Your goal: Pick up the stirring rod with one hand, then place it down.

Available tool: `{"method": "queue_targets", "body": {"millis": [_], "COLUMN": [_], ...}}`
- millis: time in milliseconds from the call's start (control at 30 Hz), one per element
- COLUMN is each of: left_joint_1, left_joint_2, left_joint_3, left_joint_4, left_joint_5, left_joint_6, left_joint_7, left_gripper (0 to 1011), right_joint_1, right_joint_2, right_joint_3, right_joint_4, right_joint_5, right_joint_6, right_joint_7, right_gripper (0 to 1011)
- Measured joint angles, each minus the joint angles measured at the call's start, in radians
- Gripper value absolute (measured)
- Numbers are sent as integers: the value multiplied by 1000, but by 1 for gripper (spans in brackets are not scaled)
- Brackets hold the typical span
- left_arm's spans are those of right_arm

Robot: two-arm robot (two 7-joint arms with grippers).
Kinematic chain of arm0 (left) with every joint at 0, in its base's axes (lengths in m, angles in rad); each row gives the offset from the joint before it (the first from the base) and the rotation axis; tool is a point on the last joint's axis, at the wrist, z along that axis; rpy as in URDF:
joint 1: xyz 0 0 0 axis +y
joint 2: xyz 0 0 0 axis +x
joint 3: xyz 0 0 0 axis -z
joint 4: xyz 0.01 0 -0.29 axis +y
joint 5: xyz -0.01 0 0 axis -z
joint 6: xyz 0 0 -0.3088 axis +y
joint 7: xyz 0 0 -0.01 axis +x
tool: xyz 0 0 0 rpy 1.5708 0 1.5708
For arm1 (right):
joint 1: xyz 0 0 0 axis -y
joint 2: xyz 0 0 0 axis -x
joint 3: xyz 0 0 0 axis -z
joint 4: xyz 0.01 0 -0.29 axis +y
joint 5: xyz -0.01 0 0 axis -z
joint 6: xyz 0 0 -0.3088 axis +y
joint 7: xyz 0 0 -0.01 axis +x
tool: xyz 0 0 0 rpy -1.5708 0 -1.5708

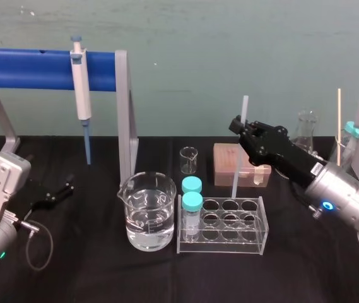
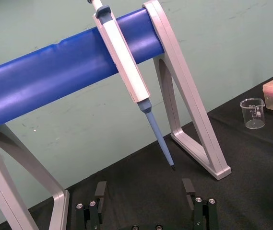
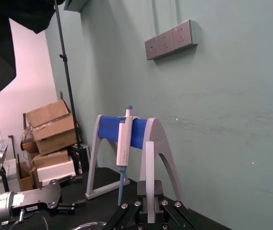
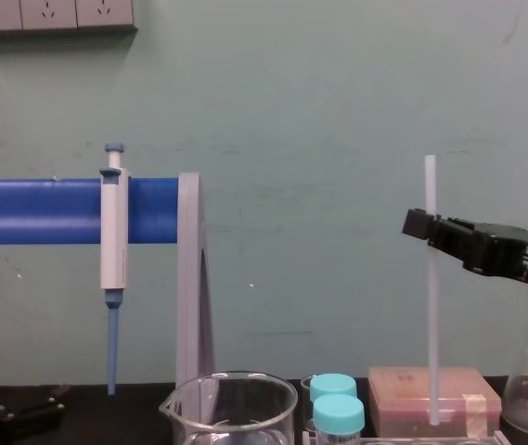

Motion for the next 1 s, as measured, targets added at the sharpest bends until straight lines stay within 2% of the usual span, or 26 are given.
{"method": "queue_targets", "body": {"millis": [467, 1000], "left_joint_1": [0, 0], "left_joint_2": [0, 0], "left_joint_3": [0, 0], "left_joint_4": [0, 0], "left_joint_5": [0, 0], "left_joint_6": [0, 0], "left_joint_7": [0, 0], "left_gripper": [1000, 1000], "right_joint_1": [47, 40], "right_joint_2": [-28, -61], "right_joint_3": [-57, -65], "right_joint_4": [94, 154], "right_joint_5": [-75, -126], "right_joint_6": [-45, -68], "right_joint_7": [7, -23], "right_gripper": [74, 74]}}
